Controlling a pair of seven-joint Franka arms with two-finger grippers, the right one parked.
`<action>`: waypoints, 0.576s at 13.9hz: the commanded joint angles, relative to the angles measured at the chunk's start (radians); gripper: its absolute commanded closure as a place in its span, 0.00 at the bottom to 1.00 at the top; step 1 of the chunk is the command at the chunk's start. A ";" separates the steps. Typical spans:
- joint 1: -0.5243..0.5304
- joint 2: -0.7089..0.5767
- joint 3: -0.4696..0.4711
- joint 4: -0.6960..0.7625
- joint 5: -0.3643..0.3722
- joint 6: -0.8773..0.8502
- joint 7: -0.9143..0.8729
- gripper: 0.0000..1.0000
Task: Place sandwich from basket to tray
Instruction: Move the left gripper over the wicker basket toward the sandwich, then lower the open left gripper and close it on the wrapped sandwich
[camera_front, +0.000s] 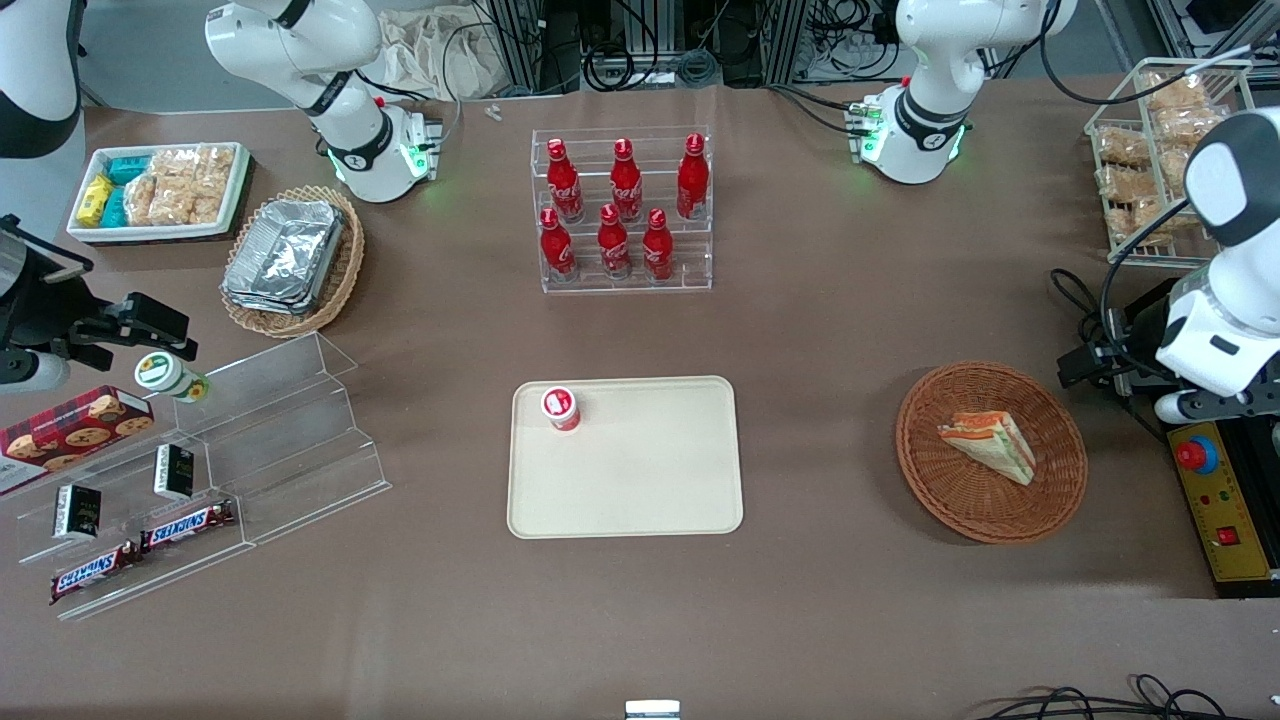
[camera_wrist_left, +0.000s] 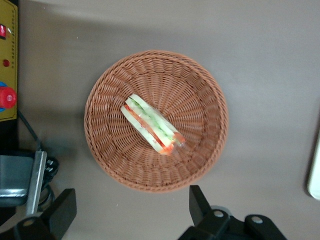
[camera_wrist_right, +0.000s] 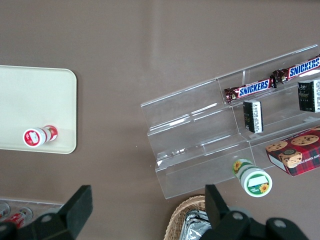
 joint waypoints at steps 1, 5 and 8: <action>0.007 -0.004 -0.003 -0.096 -0.011 0.117 -0.115 0.00; -0.004 0.057 -0.012 -0.082 0.001 0.171 -0.517 0.01; -0.011 0.122 -0.014 -0.080 0.004 0.237 -0.705 0.01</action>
